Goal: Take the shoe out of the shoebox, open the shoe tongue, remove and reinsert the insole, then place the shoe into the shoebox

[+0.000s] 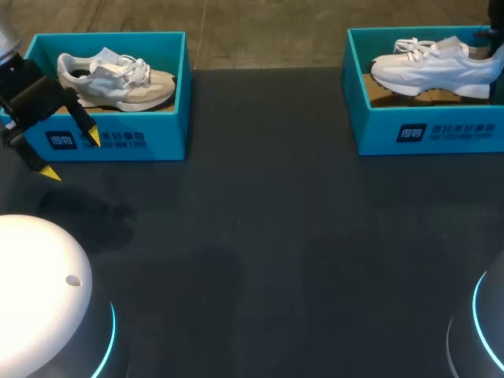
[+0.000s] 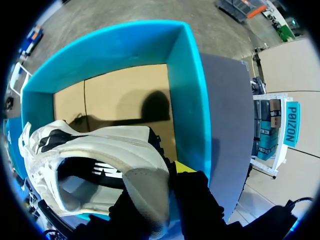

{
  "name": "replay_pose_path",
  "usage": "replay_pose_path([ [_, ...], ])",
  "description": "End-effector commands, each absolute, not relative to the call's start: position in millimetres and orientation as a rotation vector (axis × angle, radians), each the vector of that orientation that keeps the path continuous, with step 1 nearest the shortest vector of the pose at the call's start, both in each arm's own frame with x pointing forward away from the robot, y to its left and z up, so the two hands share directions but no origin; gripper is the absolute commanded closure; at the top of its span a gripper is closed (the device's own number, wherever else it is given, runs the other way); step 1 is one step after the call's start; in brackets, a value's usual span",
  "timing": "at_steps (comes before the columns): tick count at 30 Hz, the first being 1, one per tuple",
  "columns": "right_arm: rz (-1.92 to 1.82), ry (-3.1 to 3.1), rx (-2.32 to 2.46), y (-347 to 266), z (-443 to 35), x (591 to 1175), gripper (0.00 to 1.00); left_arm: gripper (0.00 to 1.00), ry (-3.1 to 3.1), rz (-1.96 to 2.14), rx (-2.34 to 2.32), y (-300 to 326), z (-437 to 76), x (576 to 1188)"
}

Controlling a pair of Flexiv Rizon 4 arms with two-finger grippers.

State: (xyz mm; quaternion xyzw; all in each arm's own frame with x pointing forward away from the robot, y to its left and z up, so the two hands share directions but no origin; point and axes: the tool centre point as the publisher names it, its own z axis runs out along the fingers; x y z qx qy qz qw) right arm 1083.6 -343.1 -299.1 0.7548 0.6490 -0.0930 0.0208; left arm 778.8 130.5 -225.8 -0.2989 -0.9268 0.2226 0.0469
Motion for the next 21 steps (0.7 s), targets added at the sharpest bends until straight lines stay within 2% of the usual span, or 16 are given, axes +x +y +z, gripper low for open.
replay_pose_path([
  [1, -0.273, 1.973, 2.386, -345, -302, 1078, 1.00, 0.00, -2.829, 0.676, -0.913, 131, -226, 778],
  [21, -0.265, 1.928, 2.347, -346, -313, 1075, 1.00, 0.00, -2.829, 0.676, -0.913, 131, -226, 778],
])
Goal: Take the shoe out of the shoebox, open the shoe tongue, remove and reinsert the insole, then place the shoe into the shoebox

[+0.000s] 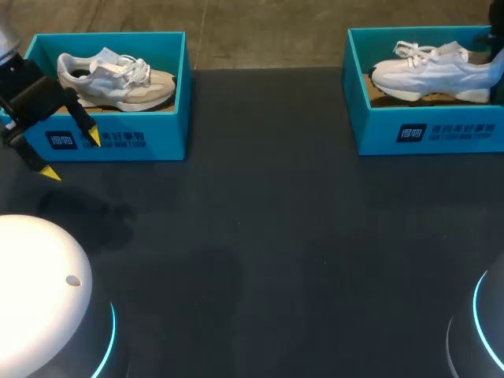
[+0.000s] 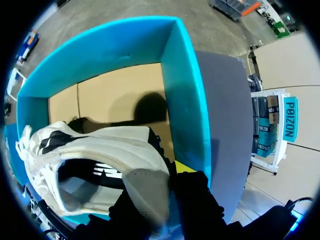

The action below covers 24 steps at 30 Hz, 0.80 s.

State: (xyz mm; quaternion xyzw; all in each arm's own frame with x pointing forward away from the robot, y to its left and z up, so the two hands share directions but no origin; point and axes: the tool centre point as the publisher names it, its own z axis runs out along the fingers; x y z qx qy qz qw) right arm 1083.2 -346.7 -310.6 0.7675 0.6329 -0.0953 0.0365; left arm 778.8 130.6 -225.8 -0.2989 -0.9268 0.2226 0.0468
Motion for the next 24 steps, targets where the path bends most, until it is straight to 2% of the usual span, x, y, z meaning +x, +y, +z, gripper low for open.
replay_pose_path([
  [1, -0.256, 1.930, 2.346, -346, -314, 1074, 1.00, 0.00, -2.829, 0.676, -0.913, 131, -226, 778],
  [14, -0.190, 1.895, 2.354, -354, -334, 1056, 1.00, 0.00, -2.829, 0.676, -0.913, 131, -226, 778],
  [24, -0.187, 1.863, 2.320, -343, -315, 1033, 1.00, 0.00, -2.829, 0.676, -0.913, 131, -226, 778],
])
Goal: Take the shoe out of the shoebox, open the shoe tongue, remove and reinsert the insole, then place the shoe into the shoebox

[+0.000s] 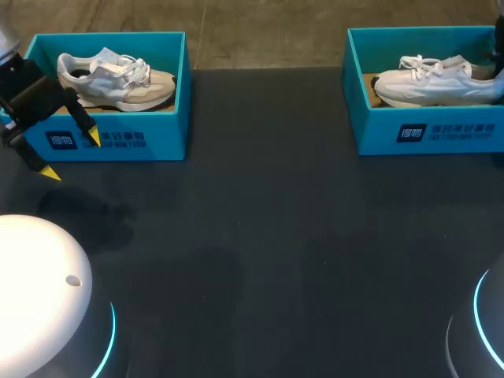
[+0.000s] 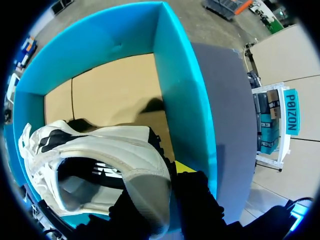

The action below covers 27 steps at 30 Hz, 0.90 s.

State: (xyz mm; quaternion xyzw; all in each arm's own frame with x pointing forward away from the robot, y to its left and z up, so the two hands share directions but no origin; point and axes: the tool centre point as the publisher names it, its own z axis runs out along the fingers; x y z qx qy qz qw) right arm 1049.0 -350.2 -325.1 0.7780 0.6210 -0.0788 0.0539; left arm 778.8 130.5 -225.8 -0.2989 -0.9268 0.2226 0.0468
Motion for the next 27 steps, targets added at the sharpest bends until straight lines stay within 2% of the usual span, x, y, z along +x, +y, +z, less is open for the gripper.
replay_pose_path([
  [1, -0.188, 1.863, 2.321, -343, -316, 1032, 1.00, 0.00, -2.829, 0.676, -0.913, 131, -226, 778],
  [12, -0.228, 1.943, 2.307, -347, -339, 1025, 1.00, 0.00, -2.829, 0.676, -0.913, 131, -226, 778],
  [27, -0.229, 2.004, 2.248, -340, -345, 1030, 1.00, 0.00, -2.829, 0.676, -0.913, 131, -226, 778],
])
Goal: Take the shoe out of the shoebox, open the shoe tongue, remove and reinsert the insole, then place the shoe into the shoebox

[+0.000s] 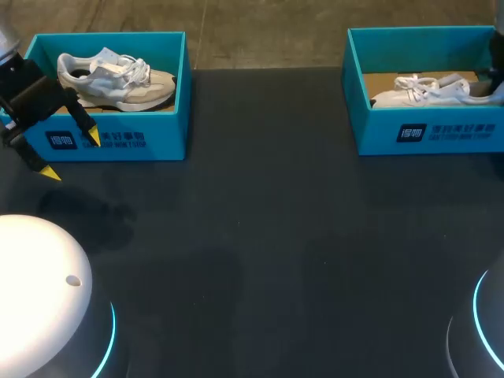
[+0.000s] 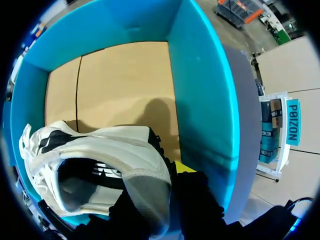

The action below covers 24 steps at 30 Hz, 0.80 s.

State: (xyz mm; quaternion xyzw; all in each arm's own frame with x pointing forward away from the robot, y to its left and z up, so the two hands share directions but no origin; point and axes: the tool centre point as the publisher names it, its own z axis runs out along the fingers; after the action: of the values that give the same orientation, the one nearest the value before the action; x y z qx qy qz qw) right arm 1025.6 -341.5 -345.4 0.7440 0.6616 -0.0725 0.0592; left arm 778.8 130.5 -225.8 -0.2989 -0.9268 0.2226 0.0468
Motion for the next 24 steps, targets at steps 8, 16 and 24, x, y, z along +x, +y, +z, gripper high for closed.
replay_pose_path([
  [8, -0.220, 2.041, 2.253, -346, -361, 1031, 1.00, 0.00, -2.829, 0.676, -0.913, 131, -226, 778],
  [16, -0.214, 2.063, 2.264, -348, -372, 1032, 1.00, 0.00, -2.829, 0.676, -0.913, 131, -226, 778],
  [24, -0.214, 2.084, 2.251, -348, -383, 1031, 1.00, 0.00, -2.829, 0.676, -0.913, 131, -226, 778],
])
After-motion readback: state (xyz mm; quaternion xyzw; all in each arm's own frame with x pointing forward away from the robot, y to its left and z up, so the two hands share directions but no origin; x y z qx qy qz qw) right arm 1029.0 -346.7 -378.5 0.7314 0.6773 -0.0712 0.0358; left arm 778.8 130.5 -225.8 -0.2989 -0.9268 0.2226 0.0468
